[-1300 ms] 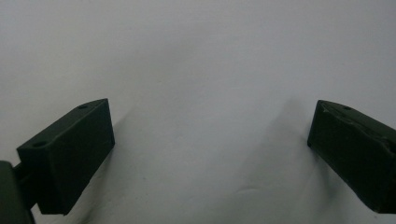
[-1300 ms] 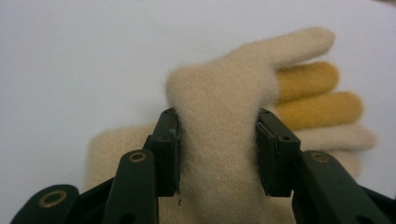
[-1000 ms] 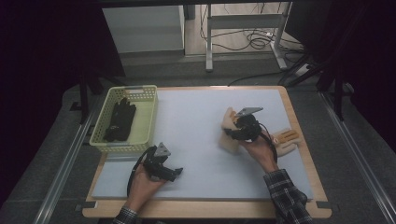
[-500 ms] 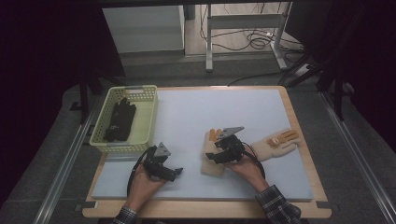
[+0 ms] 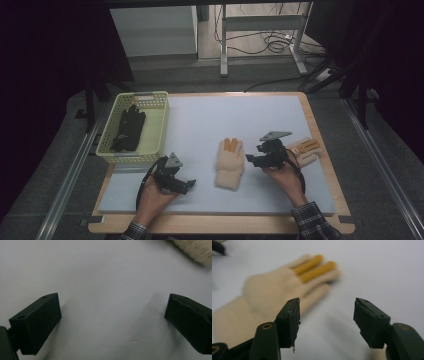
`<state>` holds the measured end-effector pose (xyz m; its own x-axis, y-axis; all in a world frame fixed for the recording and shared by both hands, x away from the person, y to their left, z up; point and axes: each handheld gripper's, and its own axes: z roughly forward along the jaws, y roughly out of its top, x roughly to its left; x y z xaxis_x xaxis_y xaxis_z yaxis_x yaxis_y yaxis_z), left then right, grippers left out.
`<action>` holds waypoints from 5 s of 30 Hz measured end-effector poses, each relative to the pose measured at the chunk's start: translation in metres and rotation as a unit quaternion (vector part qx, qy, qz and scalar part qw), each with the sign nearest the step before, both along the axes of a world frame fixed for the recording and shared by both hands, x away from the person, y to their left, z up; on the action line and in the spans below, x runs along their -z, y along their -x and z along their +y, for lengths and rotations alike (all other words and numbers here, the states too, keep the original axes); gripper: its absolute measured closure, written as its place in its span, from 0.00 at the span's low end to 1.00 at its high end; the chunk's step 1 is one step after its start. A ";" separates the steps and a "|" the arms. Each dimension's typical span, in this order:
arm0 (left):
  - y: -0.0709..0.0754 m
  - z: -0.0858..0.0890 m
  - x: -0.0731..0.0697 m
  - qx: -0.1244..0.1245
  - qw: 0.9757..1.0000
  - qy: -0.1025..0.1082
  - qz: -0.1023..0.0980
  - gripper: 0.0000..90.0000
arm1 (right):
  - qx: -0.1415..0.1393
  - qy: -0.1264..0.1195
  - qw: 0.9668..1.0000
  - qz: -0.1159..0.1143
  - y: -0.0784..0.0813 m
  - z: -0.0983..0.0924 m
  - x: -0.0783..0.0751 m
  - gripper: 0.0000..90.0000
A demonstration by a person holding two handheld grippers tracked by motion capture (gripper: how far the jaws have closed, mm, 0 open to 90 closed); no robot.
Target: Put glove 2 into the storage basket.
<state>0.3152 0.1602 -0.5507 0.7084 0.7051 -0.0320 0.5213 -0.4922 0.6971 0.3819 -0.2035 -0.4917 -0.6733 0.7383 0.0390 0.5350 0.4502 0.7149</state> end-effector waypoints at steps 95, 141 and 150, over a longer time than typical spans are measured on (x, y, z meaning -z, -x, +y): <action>0.000 0.000 0.000 0.001 1.000 -0.001 -0.001 0.01 | -0.109 0.006 0.993 -0.033 0.005 0.034 -0.018 0.67; 0.000 0.000 0.000 0.000 1.000 0.000 0.000 0.01 | -0.128 -0.003 0.992 0.003 0.028 0.087 0.041 0.97; 0.000 0.000 0.000 0.000 1.000 -0.001 0.000 0.01 | -0.125 -0.003 0.992 -0.010 0.024 0.097 0.043 0.94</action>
